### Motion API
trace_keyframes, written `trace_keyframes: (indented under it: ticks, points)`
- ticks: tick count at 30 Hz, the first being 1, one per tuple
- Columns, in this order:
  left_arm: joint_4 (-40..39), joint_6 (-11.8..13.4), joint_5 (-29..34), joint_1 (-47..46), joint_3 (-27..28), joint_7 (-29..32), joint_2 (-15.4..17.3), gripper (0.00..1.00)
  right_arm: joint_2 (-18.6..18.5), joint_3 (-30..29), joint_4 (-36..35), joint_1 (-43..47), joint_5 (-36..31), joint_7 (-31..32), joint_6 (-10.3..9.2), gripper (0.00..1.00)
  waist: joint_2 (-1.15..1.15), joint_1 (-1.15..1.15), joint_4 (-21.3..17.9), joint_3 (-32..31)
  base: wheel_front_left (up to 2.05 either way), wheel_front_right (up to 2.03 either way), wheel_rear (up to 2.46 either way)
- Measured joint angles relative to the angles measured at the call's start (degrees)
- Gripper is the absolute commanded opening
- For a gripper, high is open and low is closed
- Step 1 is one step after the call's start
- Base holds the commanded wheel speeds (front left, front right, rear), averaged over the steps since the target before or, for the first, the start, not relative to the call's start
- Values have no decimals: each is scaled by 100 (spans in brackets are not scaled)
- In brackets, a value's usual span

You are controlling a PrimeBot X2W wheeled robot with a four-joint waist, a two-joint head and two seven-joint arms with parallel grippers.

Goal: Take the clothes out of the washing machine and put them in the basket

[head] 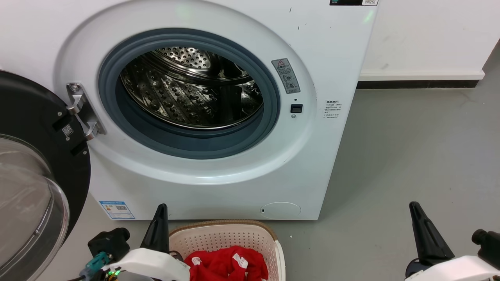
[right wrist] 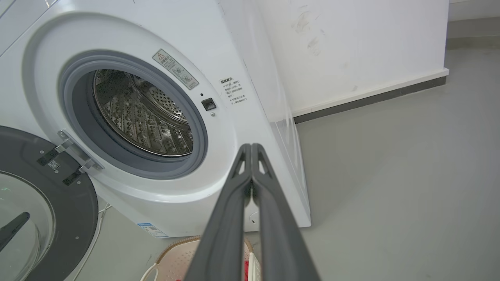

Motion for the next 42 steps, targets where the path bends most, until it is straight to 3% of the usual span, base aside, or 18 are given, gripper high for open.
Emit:
trace_keyframes:
  ticks: [21,42]
  points:
    - [186,-259,-1985,-206,379,404,-32,0,-86,23,624,-467,2169,44,-1,0,0,0,-27,27,0,0,0]
    - [330,-464,-3422,-350,677,701,-79,0,-115,-12,1099,-759,3700,107,-1,0,0,0,-51,52,0,0,0]
